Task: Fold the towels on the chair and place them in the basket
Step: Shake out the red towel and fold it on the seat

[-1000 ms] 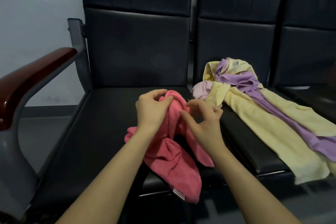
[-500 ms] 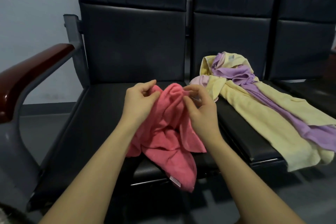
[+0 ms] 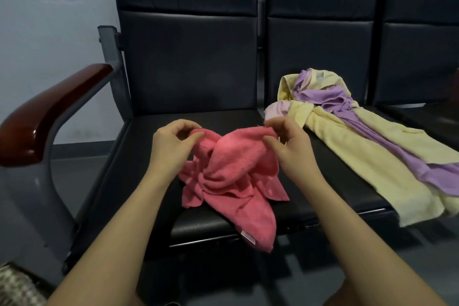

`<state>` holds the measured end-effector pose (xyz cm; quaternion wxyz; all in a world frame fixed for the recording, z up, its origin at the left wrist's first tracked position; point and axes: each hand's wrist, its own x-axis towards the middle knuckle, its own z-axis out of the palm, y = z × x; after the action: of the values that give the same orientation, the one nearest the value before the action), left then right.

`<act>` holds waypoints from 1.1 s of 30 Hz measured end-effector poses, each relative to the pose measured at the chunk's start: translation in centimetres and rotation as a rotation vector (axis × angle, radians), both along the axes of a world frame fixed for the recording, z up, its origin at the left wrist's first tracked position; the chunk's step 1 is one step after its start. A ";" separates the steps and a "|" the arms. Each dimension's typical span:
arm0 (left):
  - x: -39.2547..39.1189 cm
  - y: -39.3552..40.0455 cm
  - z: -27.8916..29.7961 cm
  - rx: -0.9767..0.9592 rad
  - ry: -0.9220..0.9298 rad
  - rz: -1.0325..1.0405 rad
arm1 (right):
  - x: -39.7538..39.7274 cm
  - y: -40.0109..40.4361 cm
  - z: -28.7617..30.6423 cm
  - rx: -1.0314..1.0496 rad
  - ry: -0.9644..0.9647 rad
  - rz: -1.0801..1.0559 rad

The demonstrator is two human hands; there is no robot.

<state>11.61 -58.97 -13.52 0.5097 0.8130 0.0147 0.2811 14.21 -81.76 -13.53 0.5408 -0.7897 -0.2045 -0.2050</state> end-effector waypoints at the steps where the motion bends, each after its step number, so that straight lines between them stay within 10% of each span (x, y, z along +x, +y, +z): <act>1: -0.1 0.2 0.0 0.019 0.003 -0.003 | -0.2 0.1 0.1 -0.017 -0.056 -0.021; 18: -0.7 0.0 6.9 -0.368 -0.106 -0.033 | -1.3 2.5 8.0 0.448 0.079 -0.001; 33: -0.4 4.6 19.1 0.103 -0.235 0.011 | -1.6 2.5 18.0 0.529 -0.166 0.023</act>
<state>11.17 -54.37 5.58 0.4641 0.7993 -0.0552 0.3776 12.64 -79.22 4.45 0.7120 -0.5992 -0.1964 -0.3091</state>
